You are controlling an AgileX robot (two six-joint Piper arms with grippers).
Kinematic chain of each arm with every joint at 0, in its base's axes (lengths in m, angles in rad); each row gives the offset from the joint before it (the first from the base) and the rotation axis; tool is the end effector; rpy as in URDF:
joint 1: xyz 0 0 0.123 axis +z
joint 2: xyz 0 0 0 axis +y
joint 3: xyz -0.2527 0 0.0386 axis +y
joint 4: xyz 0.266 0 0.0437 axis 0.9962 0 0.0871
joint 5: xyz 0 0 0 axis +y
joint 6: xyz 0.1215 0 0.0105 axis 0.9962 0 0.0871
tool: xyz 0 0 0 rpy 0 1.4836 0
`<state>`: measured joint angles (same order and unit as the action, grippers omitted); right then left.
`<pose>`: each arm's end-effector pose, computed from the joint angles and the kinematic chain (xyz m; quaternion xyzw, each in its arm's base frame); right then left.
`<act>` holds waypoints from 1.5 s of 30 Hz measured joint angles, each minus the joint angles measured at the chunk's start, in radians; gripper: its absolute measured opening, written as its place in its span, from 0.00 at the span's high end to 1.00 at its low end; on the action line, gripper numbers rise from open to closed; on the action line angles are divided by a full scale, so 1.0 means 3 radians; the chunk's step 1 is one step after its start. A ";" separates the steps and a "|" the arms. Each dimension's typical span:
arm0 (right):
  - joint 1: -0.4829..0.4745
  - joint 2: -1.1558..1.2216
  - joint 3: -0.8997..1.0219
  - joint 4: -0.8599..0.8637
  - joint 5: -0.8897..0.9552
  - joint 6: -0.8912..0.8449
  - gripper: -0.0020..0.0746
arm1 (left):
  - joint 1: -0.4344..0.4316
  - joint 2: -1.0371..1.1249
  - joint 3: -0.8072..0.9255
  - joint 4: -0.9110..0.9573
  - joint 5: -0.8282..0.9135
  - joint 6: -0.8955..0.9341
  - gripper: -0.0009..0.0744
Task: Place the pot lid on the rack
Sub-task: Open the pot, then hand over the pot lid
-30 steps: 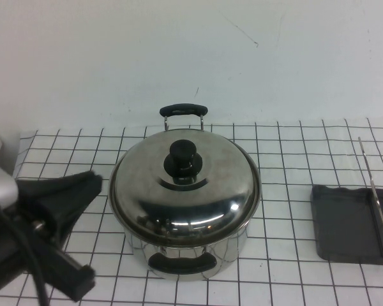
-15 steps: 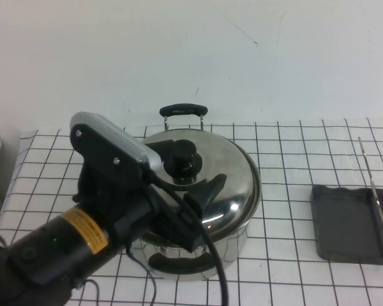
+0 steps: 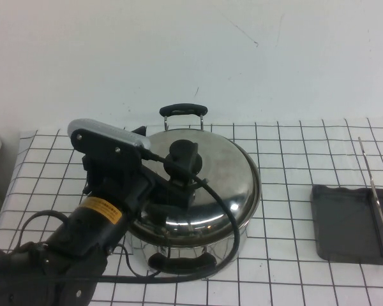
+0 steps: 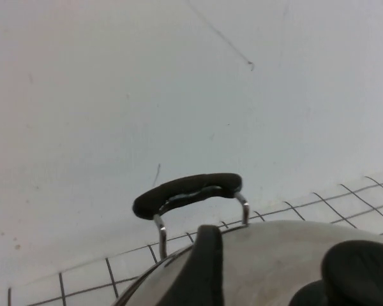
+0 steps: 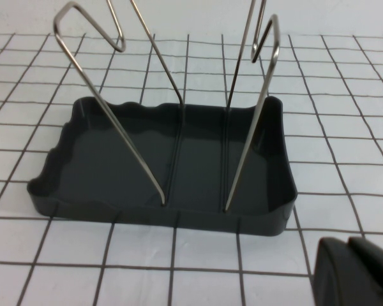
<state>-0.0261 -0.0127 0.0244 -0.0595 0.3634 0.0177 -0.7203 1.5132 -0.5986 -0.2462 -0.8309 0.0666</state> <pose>0.1301 -0.0060 0.1643 0.0016 0.8010 -0.0276 0.5980 0.2707 -0.2083 0.1919 0.1553 0.6940 -0.2206 0.6675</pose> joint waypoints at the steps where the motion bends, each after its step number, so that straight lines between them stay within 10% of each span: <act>1: 0.0000 0.0000 0.0000 0.0000 0.0000 0.0000 0.98 | 0.0038 0.0027 -0.0006 0.0016 -0.0019 -0.0072 0.08; 19: 0.0000 0.0000 0.0000 0.0000 0.0000 0.0000 0.98 | 0.0106 0.0478 -0.0245 0.0537 -0.0057 -0.0455 0.11; 28: 0.0000 0.0000 0.0000 0.0000 0.0000 0.0000 0.98 | 0.0114 0.0514 -0.0263 0.0540 -0.0110 -0.0498 0.56; 45: 0.0000 0.0000 0.0000 0.0000 0.0000 0.0000 0.98 | 0.0120 -0.0518 -0.0426 0.1362 0.0119 -0.0882 0.56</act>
<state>-0.0261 -0.0127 0.0244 -0.0595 0.3634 0.0177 -0.6842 1.3578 -0.7263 0.1623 -0.7953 -0.1981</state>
